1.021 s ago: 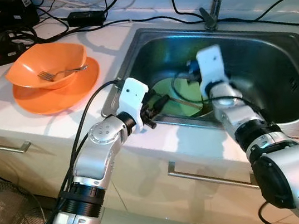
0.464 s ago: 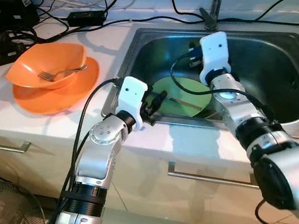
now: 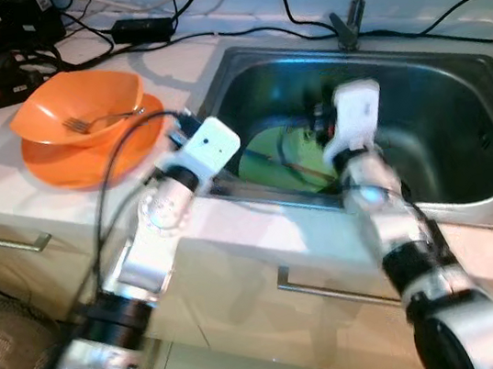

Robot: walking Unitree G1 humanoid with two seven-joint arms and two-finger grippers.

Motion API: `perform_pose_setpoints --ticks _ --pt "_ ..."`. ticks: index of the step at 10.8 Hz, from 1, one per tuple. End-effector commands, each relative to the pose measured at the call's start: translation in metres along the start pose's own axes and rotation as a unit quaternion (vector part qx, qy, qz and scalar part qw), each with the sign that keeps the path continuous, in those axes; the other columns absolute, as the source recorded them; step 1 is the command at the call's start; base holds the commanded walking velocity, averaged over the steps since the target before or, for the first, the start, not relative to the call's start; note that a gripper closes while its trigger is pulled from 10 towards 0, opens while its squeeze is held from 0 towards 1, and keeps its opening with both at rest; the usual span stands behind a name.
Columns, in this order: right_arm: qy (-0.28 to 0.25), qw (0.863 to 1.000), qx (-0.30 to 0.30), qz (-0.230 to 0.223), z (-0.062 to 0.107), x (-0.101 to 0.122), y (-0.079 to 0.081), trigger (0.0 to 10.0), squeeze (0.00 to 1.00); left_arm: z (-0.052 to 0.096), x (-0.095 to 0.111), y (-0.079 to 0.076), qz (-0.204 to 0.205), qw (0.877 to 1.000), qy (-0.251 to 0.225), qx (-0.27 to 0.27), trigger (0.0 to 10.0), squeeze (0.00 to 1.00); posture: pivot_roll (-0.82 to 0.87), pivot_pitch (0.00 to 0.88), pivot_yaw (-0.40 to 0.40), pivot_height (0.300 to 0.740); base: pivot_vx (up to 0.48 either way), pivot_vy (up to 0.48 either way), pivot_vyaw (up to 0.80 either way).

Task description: Kitchen organization

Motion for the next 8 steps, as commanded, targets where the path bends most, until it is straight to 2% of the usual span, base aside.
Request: perform_pose_setpoints --ticks 1,2,3,4,6,8 --pt "0.004 1.000 -0.002 -0.006 0.002 -0.002 0.000 10.0 0.00 -0.003 0.013 0.010 -0.038 0.999 -0.020 0.017 10.0 0.00 0.09 0.034 -0.032 0.740 0.000 0.000 0.00" --pt "0.006 1.000 -0.001 -0.006 0.003 -0.003 0.000 10.0 0.00 -0.004 0.008 0.017 -0.063 0.997 -0.010 0.031 10.0 0.00 0.09 0.028 -0.031 0.740 0.000 0.000 0.00" --pt "0.005 1.000 0.002 -0.009 0.003 0.000 0.001 10.0 0.00 -0.003 -0.006 0.026 -0.082 0.995 0.014 0.050 10.0 0.00 0.09 0.022 -0.032 0.740 0.000 0.000 0.00" --pt "0.005 1.000 0.003 -0.010 0.002 0.002 0.000 10.0 0.00 -0.001 -0.019 0.040 -0.115 0.990 0.055 0.066 10.0 0.00 0.09 0.020 -0.032 0.740 0.000 0.000 0.00" --pt "0.006 1.000 0.006 -0.005 -0.001 0.006 0.002 10.0 0.00 0.004 -0.033 0.054 -0.128 0.984 0.085 0.087 10.0 0.00 0.09 0.024 -0.034 0.740 0.000 0.000 0.00" --pt "-0.004 1.000 0.008 0.011 -0.009 0.019 -0.001 10.0 0.00 0.004 -0.036 0.060 -0.131 0.982 0.094 0.094 10.0 0.00 0.08 0.033 -0.039 0.740 0.000 0.000 0.00"
Point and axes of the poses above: a point about 5 cm out from each wrist's last joint towards the gripper, its own z axis pointing back from the gripper into the wrist, its own x axis along the axis of the wrist's last joint, y = z × x, the point moved 6 cm from there along -z, pointing out of the wrist towards the gripper, and after that the axes turned 8 degrees about -z, right-handed, at the moved point
